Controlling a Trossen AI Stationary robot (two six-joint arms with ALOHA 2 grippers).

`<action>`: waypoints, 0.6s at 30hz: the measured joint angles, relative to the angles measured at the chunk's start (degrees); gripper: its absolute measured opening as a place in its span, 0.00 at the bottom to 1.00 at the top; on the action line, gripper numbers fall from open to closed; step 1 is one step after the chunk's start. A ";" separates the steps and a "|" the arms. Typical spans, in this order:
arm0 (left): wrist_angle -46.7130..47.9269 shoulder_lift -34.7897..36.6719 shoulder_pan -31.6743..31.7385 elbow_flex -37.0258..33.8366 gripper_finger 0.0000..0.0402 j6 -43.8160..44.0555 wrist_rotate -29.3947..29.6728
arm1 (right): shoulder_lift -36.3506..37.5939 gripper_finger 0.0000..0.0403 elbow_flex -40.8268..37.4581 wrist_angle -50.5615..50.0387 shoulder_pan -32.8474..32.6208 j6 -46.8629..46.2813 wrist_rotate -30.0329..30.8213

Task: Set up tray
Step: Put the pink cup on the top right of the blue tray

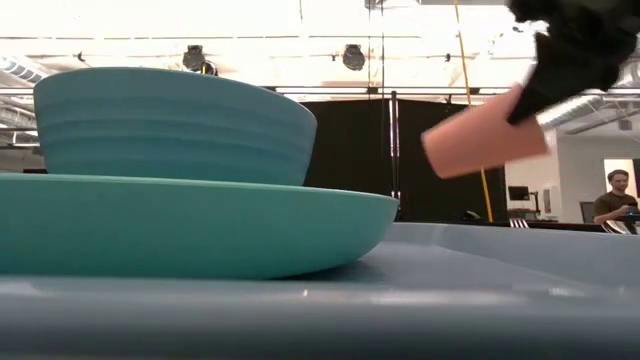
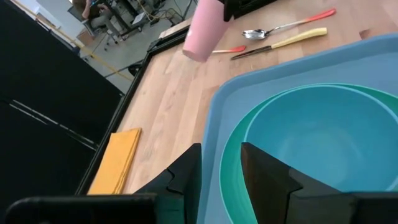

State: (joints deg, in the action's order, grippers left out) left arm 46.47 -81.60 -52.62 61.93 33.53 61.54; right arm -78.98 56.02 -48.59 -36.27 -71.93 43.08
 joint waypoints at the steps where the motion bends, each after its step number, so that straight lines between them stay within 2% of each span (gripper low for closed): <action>1: 0.00 0.00 0.00 0.00 0.29 0.00 -0.02 | 0.00 0.00 1.07 1.53 1.34 3.57 -1.32; 7: 0.01 0.00 0.00 0.00 0.29 0.01 -0.04 | 0.00 0.00 5.61 8.71 8.40 19.52 -11.06; 12: 0.07 0.00 0.00 0.00 0.29 -0.04 -0.07 | -0.35 0.00 8.60 8.87 12.63 25.66 -17.72; 18: 0.06 0.00 0.00 -0.02 0.29 -0.23 -0.04 | -0.35 0.00 11.08 8.11 16.39 28.24 -26.82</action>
State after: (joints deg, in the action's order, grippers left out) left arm 46.52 -81.60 -52.62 61.91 33.30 61.50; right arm -79.33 67.10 -40.47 -19.88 -43.69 16.26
